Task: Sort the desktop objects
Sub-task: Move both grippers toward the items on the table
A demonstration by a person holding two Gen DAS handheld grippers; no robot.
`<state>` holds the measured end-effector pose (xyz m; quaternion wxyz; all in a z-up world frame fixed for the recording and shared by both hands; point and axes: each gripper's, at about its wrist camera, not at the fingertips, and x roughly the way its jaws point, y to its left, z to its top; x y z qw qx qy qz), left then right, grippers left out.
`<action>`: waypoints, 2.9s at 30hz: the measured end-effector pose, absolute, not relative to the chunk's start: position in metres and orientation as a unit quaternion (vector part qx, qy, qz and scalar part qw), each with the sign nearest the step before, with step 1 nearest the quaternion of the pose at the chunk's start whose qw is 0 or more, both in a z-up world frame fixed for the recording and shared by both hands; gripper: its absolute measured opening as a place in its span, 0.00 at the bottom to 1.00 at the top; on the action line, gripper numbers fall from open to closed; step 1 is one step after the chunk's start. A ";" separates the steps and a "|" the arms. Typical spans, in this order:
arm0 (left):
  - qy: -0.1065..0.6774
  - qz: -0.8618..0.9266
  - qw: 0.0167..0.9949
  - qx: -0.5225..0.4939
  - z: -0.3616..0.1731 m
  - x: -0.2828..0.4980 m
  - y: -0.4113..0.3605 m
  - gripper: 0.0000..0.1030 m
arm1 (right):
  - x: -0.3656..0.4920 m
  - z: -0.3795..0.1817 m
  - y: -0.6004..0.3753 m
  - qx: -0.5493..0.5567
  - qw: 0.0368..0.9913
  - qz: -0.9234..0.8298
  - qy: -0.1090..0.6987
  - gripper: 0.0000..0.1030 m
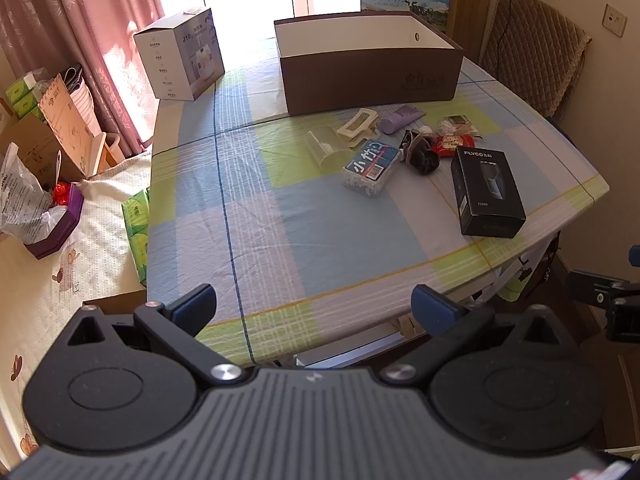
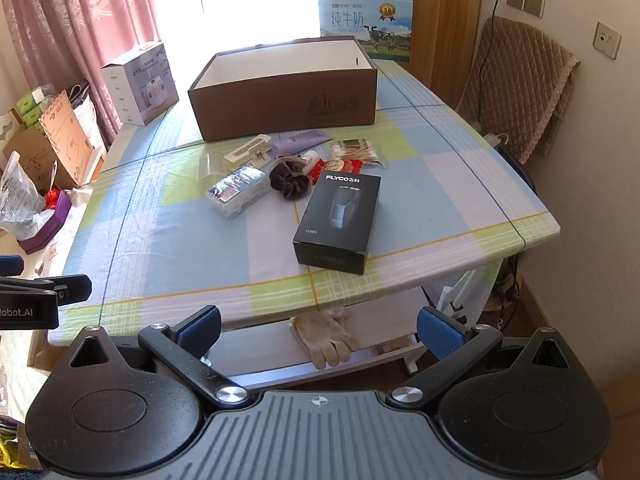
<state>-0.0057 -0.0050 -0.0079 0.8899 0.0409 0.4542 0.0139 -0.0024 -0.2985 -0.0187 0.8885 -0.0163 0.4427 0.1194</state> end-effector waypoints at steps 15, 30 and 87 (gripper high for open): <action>0.457 0.015 0.889 0.039 -0.009 -0.005 -0.003 0.99 | -0.003 -0.018 -0.295 -0.020 0.888 0.123 0.443 0.98; 0.458 0.015 0.888 0.038 -0.009 -0.005 -0.002 0.99 | -0.002 -0.019 -0.294 -0.021 0.887 0.122 0.444 0.98; 0.481 -0.004 0.876 0.046 -0.015 0.034 -0.015 0.99 | 0.034 -0.026 -0.298 -0.020 0.879 0.131 0.458 0.98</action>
